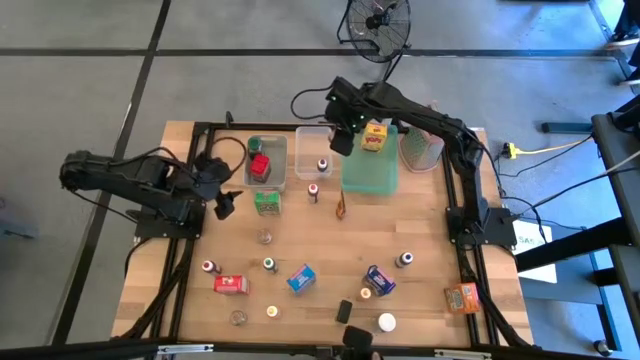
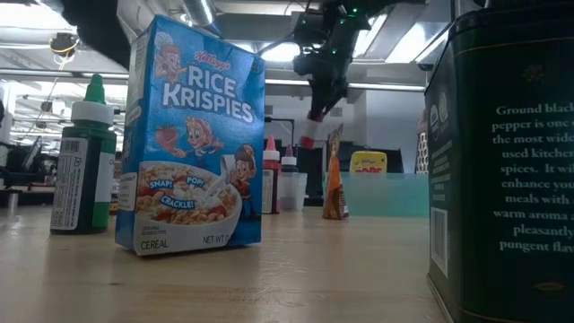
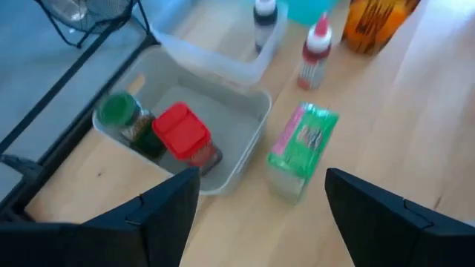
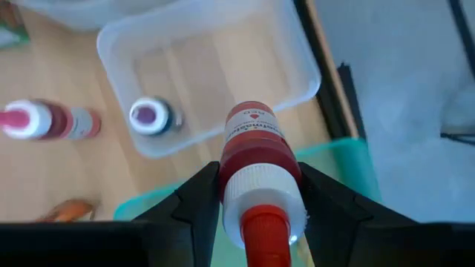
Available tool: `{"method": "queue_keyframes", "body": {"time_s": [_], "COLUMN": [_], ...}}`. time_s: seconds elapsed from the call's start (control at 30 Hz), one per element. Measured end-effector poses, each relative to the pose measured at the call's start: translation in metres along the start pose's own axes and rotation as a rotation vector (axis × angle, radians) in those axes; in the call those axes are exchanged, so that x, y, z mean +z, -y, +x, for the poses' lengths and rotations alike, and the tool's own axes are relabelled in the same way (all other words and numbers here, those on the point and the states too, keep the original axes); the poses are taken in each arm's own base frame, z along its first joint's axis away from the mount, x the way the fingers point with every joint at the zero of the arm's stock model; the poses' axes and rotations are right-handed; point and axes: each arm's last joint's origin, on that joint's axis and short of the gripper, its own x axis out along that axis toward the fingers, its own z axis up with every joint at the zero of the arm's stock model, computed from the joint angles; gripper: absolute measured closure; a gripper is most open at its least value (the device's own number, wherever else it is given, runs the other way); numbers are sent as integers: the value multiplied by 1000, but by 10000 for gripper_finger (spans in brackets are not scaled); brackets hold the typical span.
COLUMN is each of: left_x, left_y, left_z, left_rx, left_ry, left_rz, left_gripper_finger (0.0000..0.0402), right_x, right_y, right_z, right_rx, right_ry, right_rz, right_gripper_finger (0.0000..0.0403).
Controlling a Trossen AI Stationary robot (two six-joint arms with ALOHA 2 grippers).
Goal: Pick & Place Kitchen Items
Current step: Put the right red food coloring bottle into the transparent bin
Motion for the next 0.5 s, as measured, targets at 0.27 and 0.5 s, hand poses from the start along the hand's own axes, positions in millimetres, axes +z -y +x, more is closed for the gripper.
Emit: {"method": "queue_keyframes", "body": {"time_s": [0.27, 0.5], "left_x": [-4, 4], "left_y": [5, 10], "left_z": [10, 9], "left_rx": [-27, -94], "left_ry": [4, 79], "left_rz": [-41, -36], "left_gripper_finger": [114, 114], "right_x": [6, 8], "right_y": [-4, -6], "right_z": [0, 8], "right_rx": [29, 37], "right_ry": [62, 58], "right_rz": [-42, -50], "right_gripper_finger": [247, 247]}}
